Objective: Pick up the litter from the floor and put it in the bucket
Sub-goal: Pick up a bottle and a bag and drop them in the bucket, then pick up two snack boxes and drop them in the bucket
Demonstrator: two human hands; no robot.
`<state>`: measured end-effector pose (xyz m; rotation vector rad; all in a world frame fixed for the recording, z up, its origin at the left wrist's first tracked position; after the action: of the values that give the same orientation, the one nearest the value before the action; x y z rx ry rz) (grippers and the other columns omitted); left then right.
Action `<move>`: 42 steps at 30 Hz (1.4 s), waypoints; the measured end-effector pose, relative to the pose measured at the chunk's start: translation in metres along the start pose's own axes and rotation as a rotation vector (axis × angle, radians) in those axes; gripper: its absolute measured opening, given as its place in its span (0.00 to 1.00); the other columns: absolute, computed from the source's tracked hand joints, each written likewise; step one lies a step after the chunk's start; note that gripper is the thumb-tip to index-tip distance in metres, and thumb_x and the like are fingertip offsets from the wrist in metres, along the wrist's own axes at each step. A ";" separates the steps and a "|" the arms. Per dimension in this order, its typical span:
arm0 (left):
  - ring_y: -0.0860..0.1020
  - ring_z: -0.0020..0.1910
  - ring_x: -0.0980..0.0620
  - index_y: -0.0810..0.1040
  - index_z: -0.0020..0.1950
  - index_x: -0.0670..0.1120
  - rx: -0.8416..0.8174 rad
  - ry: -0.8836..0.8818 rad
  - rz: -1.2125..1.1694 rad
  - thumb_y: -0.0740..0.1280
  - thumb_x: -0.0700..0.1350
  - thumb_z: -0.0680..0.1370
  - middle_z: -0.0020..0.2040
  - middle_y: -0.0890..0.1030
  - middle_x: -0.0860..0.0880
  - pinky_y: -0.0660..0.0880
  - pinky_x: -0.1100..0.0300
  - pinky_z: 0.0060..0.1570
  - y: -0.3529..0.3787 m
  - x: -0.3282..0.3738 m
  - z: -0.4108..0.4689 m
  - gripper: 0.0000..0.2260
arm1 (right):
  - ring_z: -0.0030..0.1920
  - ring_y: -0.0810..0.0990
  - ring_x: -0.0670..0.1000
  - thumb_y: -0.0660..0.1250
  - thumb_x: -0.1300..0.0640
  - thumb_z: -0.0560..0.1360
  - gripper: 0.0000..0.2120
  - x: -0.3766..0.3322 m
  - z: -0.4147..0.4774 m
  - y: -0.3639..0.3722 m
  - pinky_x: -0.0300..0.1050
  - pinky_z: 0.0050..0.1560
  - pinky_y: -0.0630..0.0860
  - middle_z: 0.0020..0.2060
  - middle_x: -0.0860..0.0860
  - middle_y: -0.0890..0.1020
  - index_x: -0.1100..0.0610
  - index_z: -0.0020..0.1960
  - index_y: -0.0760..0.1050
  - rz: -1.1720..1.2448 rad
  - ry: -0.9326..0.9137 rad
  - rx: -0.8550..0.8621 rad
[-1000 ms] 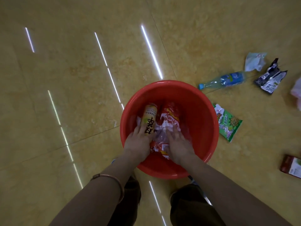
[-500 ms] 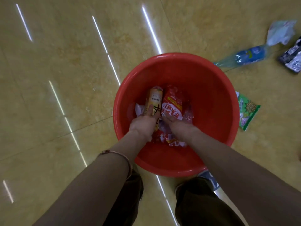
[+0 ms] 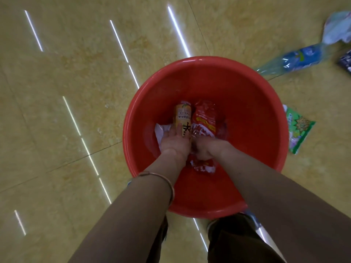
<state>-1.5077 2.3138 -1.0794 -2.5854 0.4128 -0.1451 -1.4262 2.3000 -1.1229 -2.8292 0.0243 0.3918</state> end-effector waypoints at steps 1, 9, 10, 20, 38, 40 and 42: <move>0.43 0.76 0.40 0.50 0.77 0.50 -0.021 0.000 0.016 0.54 0.46 0.81 0.78 0.44 0.44 0.45 0.46 0.73 -0.003 -0.003 -0.008 0.25 | 0.65 0.72 0.60 0.61 0.53 0.77 0.29 0.004 -0.013 -0.007 0.49 0.63 0.72 0.69 0.59 0.69 0.57 0.75 0.56 0.046 0.006 0.039; 0.56 0.72 0.40 0.56 0.75 0.50 0.206 0.139 -0.062 0.62 0.53 0.76 0.74 0.55 0.42 0.58 0.47 0.69 -0.097 0.017 -0.109 0.30 | 0.57 0.76 0.62 0.63 0.49 0.76 0.20 0.018 -0.145 -0.083 0.50 0.54 0.72 0.56 0.62 0.78 0.61 0.62 0.71 0.207 -0.002 0.450; 0.58 0.71 0.40 0.58 0.75 0.49 0.236 0.152 -0.108 0.63 0.52 0.76 0.73 0.57 0.43 0.60 0.47 0.67 -0.113 0.020 -0.122 0.29 | 0.56 0.77 0.62 0.63 0.48 0.75 0.21 0.016 -0.164 -0.094 0.51 0.54 0.74 0.55 0.61 0.79 0.61 0.62 0.72 0.229 -0.017 0.485; 0.69 0.66 0.46 0.61 0.74 0.49 0.392 0.329 -0.530 0.59 0.48 0.78 0.68 0.67 0.47 0.66 0.46 0.65 -0.251 0.056 -0.314 0.24 | 0.54 0.78 0.49 0.61 0.37 0.69 0.28 -0.011 -0.408 -0.165 0.43 0.54 0.73 0.54 0.48 0.81 0.50 0.64 0.73 0.661 -0.075 0.729; 0.71 0.58 0.55 0.70 0.68 0.50 0.607 1.039 -0.154 0.61 0.50 0.80 0.62 0.69 0.51 0.62 0.70 0.53 -0.425 0.143 -0.645 0.17 | 0.49 0.78 0.48 0.63 0.41 0.75 0.23 -0.037 -0.826 -0.110 0.46 0.52 0.75 0.56 0.47 0.79 0.50 0.67 0.71 0.871 0.380 1.387; 0.72 0.58 0.54 0.72 0.67 0.50 0.593 1.124 -0.092 0.61 0.51 0.79 0.61 0.71 0.50 0.63 0.67 0.57 -0.420 0.169 -0.679 0.16 | 0.48 0.78 0.49 0.63 0.43 0.75 0.23 -0.036 -0.866 -0.074 0.44 0.50 0.73 0.55 0.48 0.79 0.51 0.66 0.71 0.899 0.465 1.457; 0.73 0.60 0.51 0.74 0.65 0.52 0.596 1.214 -0.032 0.60 0.54 0.77 0.60 0.73 0.50 0.66 0.57 0.63 -0.410 0.200 -0.710 0.18 | 0.48 0.78 0.49 0.64 0.44 0.75 0.22 -0.035 -0.905 -0.035 0.42 0.49 0.71 0.55 0.49 0.80 0.52 0.66 0.71 0.915 0.562 1.526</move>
<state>-1.3386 2.2513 -0.2550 -1.6481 0.5992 -1.5929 -1.2195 2.0785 -0.2685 -1.1705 1.1586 -0.2380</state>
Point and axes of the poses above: each hand's wrist, its own z-axis towards the middle knuckle, its own y-axis out of the palm, x = y × z, the point moved 6 cm from there along z, towards the middle knuckle
